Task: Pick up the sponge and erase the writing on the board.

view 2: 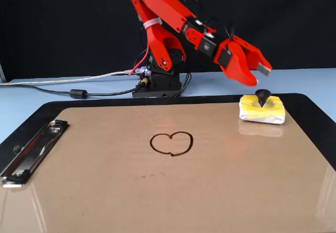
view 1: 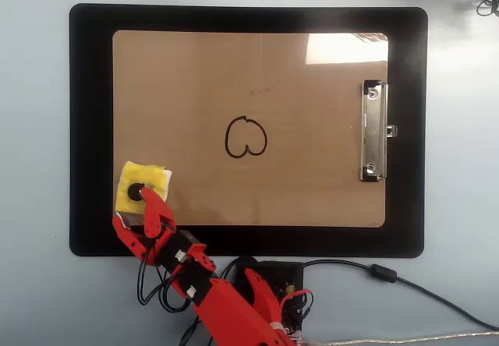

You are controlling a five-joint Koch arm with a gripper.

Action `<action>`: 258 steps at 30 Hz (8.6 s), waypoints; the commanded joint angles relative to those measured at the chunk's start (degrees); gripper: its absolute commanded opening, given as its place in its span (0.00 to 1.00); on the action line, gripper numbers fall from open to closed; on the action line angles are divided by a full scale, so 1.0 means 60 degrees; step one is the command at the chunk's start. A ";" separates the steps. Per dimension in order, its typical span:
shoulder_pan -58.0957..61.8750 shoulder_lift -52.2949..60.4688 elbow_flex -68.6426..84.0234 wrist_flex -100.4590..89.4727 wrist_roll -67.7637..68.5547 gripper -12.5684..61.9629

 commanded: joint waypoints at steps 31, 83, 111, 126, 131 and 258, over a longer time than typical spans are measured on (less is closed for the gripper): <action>0.1216 -0.3691 -0.0542 -0.4233 0.0732 0.23; 1.1030 -0.5654 -0.3647 -0.2197 0.1406 0.06; 0.9990 -0.5156 -0.2417 -0.2417 0.1392 0.06; 0.9946 -0.4277 -0.1362 -0.1992 0.1362 0.06; 1.0488 -0.5083 -0.2505 -0.1890 0.1436 0.06; 0.9287 0.0937 0.3076 -0.2124 0.1479 0.06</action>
